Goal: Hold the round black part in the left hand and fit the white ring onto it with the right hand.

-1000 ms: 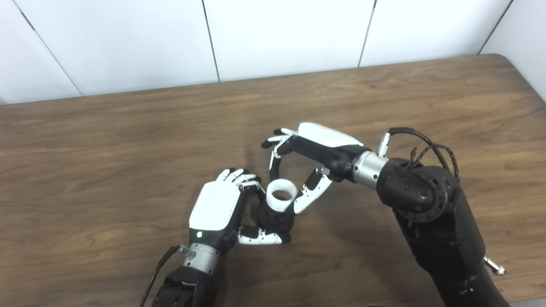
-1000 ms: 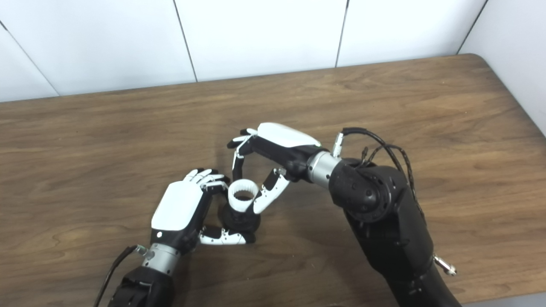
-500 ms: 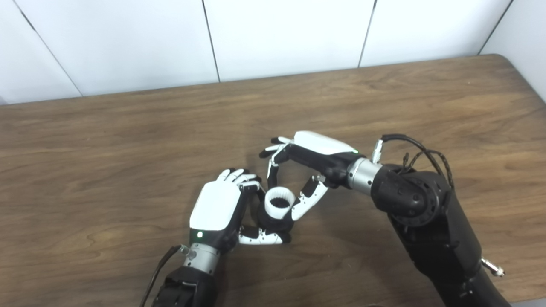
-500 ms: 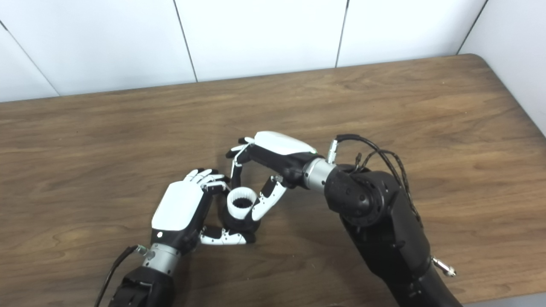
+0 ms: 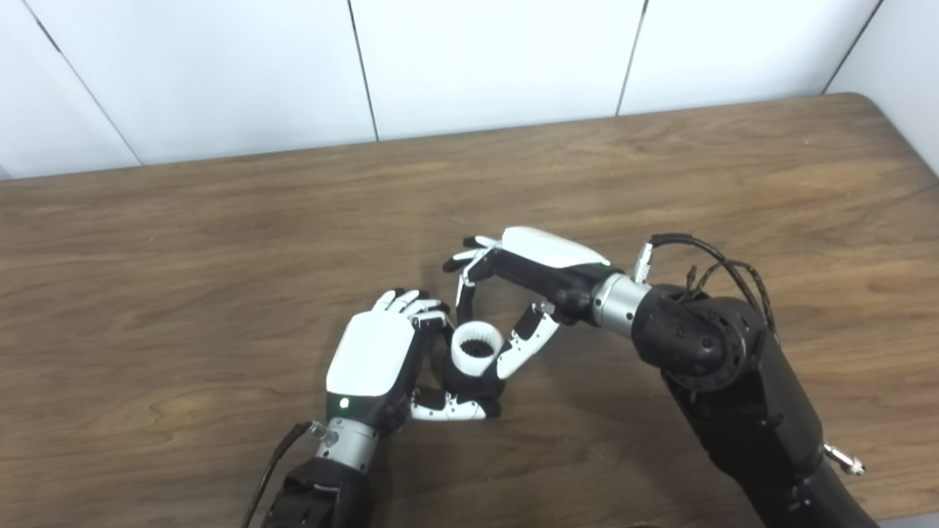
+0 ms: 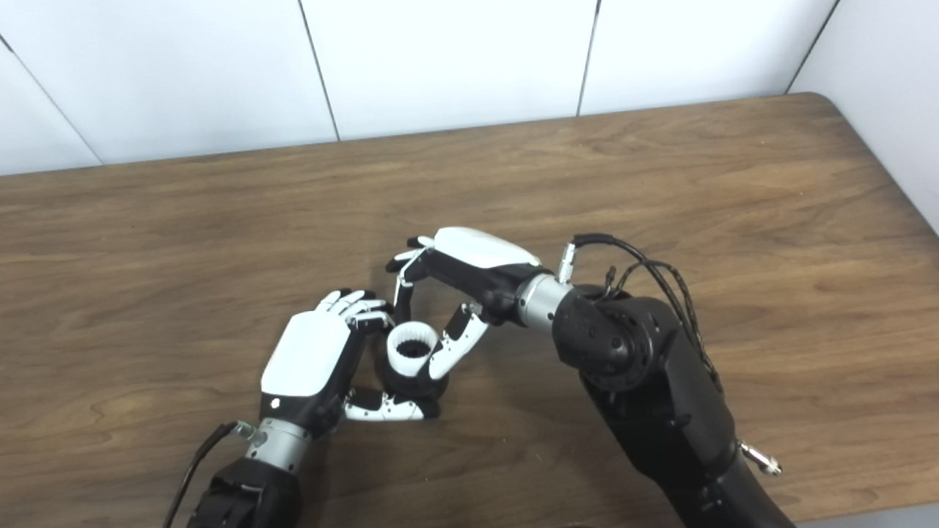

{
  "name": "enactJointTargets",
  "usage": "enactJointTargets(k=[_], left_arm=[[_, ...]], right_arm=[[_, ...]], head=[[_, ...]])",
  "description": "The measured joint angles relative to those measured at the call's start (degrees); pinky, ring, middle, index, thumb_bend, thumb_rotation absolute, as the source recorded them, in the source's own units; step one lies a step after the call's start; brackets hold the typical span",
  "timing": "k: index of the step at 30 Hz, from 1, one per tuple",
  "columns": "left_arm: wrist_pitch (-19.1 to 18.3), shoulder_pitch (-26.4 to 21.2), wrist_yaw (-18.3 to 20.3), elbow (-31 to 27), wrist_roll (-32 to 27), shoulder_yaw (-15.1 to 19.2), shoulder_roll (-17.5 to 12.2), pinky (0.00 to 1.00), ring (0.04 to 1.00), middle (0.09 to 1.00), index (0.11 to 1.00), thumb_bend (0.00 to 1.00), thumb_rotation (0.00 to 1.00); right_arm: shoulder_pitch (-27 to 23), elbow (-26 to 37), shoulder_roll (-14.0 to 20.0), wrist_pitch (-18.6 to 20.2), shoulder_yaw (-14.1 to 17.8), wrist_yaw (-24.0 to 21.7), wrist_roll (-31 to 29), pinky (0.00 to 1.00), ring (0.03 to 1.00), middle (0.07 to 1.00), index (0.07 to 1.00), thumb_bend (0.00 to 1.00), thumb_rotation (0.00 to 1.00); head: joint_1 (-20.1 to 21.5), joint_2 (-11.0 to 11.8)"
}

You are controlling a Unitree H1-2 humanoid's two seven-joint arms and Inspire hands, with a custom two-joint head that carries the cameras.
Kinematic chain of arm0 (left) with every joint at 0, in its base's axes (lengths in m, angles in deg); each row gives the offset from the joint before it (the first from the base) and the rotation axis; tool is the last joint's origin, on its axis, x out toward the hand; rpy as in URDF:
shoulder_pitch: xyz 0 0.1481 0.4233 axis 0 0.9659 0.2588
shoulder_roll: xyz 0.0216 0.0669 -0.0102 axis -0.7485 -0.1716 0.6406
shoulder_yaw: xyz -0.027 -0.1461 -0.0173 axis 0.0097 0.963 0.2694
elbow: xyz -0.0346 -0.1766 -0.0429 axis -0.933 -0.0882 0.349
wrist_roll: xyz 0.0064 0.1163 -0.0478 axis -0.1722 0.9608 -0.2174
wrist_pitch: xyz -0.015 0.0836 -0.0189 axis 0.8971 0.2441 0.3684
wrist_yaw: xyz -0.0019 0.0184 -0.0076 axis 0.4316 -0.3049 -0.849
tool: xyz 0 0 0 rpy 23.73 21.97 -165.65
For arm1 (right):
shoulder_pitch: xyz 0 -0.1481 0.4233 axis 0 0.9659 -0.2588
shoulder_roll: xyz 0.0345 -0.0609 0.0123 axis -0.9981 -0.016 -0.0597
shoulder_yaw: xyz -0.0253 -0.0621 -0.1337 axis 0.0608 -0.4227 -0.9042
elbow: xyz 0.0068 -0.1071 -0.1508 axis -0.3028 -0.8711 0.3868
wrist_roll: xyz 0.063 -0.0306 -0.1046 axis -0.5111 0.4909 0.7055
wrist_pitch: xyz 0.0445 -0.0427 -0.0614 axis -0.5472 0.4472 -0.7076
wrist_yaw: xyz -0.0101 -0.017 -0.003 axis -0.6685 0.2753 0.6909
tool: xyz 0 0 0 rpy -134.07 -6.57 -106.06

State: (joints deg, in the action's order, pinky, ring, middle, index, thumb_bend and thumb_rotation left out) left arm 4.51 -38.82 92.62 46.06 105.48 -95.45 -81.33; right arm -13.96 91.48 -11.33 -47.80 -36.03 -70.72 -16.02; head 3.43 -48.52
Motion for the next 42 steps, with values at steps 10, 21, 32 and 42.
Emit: enactJointTargets(k=[10, 21, 32, 42], left_arm=[[0.0, 0.0, 0.0, 0.0, 0.0, 0.0, 0.1, 0.91, 0.868, 0.773, 0.486, 0.52, 0.05], [0.0, 0.0, 0.0, 0.0, 0.2, 0.0, 0.1, 0.91, 0.869, 0.774, 0.486, 0.52, 0.05], [0.0, 0.0, 0.0, 0.0, 0.3, 0.0, 0.2, 0.91, 0.867, 0.772, 0.485, 0.52, 0.05], [-0.1, 0.0, 0.2, -0.1, 0.3, -0.1, 0.4, 0.92, 0.869, 0.774, 0.486, 0.52, 0.05]], right_arm=[[0.1, -0.7, 0.2, 0.0, -0.6, 0.8, -0.3, 1.00, 1.000, 0.888, 0.483, 0.52, 0.13], [0.3, -1.0, 0.9, 0.0, -1.5, 2.2, -0.6, 1.00, 1.000, 0.888, 0.484, 0.52, 0.13], [0.4, -1.0, 0.9, 0.0, -1.8, 2.2, 0.2, 1.00, 1.000, 0.891, 0.484, 0.52, 0.13], [0.8, -1.0, 1.3, 0.0, -2.1, 2.2, 0.2, 1.00, 1.000, 0.890, 0.484, 0.52, 0.13]], head=[[0.0, 0.0], [0.0, -0.1], [-0.1, -0.3], [0.1, -0.2]])
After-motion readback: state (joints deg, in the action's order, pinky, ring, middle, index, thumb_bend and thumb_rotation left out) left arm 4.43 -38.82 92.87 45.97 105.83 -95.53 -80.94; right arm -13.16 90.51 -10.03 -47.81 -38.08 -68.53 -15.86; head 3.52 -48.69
